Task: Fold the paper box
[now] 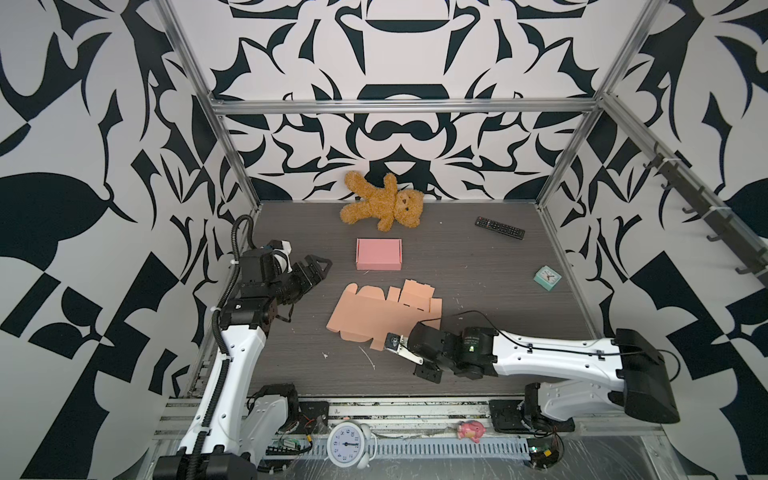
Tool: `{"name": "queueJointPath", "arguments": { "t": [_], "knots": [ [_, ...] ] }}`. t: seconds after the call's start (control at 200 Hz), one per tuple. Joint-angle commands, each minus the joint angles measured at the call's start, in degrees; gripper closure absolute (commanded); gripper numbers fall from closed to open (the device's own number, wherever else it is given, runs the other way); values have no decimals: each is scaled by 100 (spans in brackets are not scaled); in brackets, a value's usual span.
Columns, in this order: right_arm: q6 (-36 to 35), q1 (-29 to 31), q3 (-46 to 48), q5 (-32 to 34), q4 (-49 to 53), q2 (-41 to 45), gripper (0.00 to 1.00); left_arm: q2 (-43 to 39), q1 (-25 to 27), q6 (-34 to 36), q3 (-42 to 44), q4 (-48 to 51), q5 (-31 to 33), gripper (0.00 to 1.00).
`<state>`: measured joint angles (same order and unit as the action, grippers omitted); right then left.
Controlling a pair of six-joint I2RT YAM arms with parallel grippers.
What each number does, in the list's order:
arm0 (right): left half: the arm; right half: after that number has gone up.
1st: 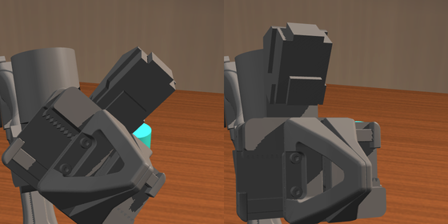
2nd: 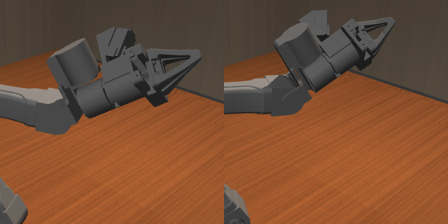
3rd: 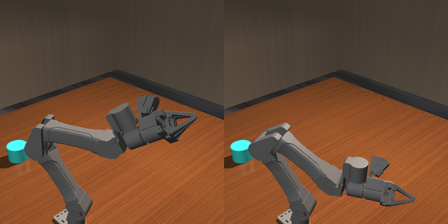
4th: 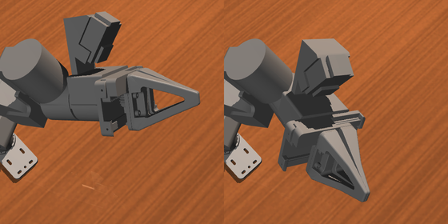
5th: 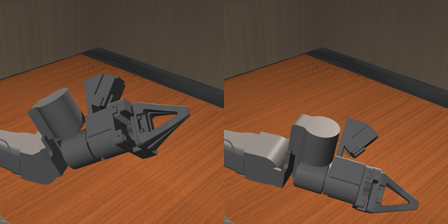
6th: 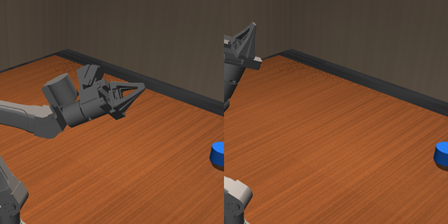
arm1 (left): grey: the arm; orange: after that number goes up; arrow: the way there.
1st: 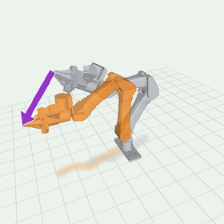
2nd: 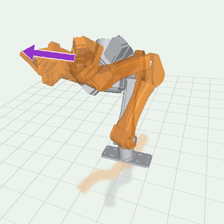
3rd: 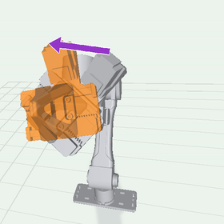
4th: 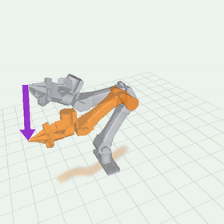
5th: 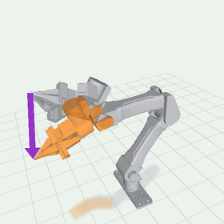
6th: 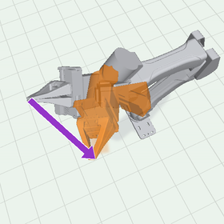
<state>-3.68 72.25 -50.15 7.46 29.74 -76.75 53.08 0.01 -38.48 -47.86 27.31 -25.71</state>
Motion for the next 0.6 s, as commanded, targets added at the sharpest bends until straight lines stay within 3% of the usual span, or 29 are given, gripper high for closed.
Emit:
{"name": "queueJointPath", "arguments": {
  "t": [0.0, 0.26, 0.41, 0.595],
  "knots": [
    [-97, 44, -206, -74, 61, -10, 97, -90, -15, 61, 146, 27, 74, 8],
    [-52, 96, -296, 22, 194, -143, 73, -48, -13, 31, 307, -127, -98, 8],
    [288, 131, -313, 301, 86, 39, 70, 50, -10, 103, 329, -191, -204, 8],
    [1534, 124, 136, 1068, -852, 833, 68, 376, 139, 172, 542, -388, -544, 7]
  ]
}}
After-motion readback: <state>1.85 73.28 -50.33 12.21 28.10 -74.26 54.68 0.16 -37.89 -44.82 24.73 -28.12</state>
